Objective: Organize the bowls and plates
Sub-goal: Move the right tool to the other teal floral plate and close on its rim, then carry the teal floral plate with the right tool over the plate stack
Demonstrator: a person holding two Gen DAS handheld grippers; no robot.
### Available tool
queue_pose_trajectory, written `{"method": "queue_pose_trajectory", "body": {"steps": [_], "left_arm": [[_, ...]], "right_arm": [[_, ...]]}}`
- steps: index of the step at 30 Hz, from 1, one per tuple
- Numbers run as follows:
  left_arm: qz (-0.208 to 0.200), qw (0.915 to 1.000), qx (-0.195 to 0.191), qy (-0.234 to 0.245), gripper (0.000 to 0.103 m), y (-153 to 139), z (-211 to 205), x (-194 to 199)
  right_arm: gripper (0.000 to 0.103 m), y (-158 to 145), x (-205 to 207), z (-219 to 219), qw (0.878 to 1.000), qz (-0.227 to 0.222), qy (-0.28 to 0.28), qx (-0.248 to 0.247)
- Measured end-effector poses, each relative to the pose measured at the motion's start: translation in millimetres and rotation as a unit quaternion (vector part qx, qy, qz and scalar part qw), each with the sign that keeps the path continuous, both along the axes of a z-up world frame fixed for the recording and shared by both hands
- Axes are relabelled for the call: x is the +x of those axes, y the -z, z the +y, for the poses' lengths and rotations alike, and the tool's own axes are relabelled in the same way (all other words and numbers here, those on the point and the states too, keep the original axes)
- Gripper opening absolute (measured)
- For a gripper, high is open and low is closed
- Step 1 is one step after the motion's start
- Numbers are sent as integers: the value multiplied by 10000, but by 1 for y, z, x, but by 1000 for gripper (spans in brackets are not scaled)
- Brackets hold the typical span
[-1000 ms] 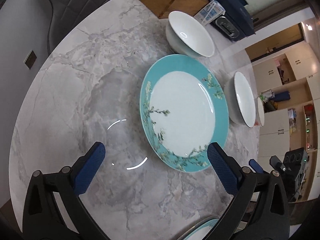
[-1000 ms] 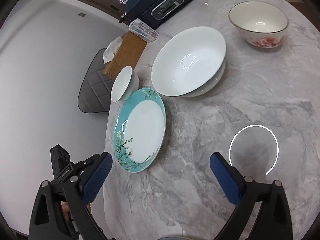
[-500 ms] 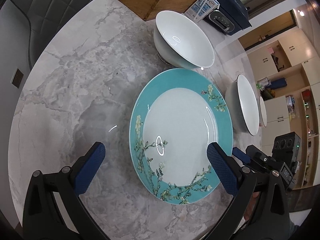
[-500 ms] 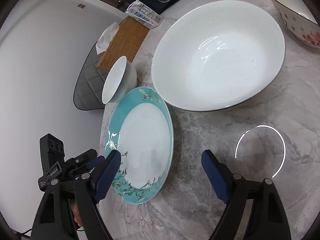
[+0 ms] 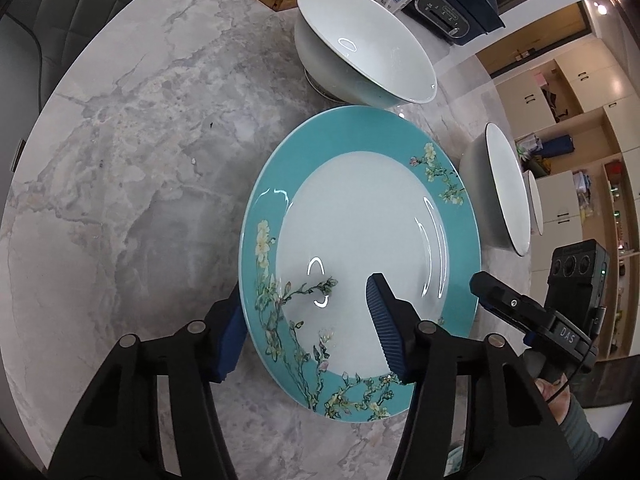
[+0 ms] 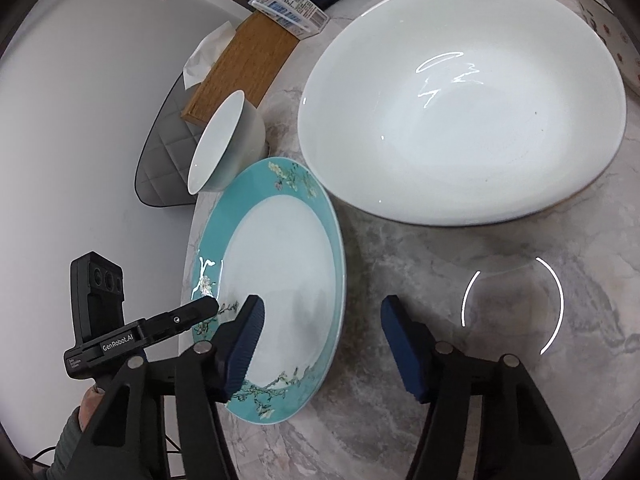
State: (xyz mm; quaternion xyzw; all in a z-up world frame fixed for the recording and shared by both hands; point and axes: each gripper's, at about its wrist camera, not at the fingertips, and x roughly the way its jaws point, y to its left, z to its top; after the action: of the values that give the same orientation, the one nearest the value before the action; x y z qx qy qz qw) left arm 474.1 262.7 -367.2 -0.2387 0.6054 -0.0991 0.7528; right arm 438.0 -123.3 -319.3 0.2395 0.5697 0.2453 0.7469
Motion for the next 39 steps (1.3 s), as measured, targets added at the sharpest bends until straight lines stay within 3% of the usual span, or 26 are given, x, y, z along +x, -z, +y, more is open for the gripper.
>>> {"method": "queue_pose_trajectory", "body": {"steps": [3,6,9,13,16,26,34,39], "left_arm": [[13,10000,5,-49,49,2,-1,1],[54,9999,52,-143,31,3,7,-3],[70,9996,117,-228,20,5,10,-4],[94,9991,185,-368,11,7,12,-6],[127,9989,159,-419,10,6,11,-7],[15,9967,-453,-668,6,-4,9,-16],[-143,9967,-496,-631,6,-24,6,-45],[-359,9967,-505,-526,6,-52,-1,-73]], "right_arm": [[44,3,1,2,10000,62,-10,1],[20,5,1,5,9998,88,-100,-123],[14,9,0,5,9998,148,-58,-152],[13,11,0,3,9997,211,-3,-119],[13,10,-1,1,9997,225,12,-126],[13,1,-9,-5,9997,215,134,-12],[14,-27,-32,-11,9999,-95,61,-89],[14,-54,-53,-21,9994,-333,65,1]]}}
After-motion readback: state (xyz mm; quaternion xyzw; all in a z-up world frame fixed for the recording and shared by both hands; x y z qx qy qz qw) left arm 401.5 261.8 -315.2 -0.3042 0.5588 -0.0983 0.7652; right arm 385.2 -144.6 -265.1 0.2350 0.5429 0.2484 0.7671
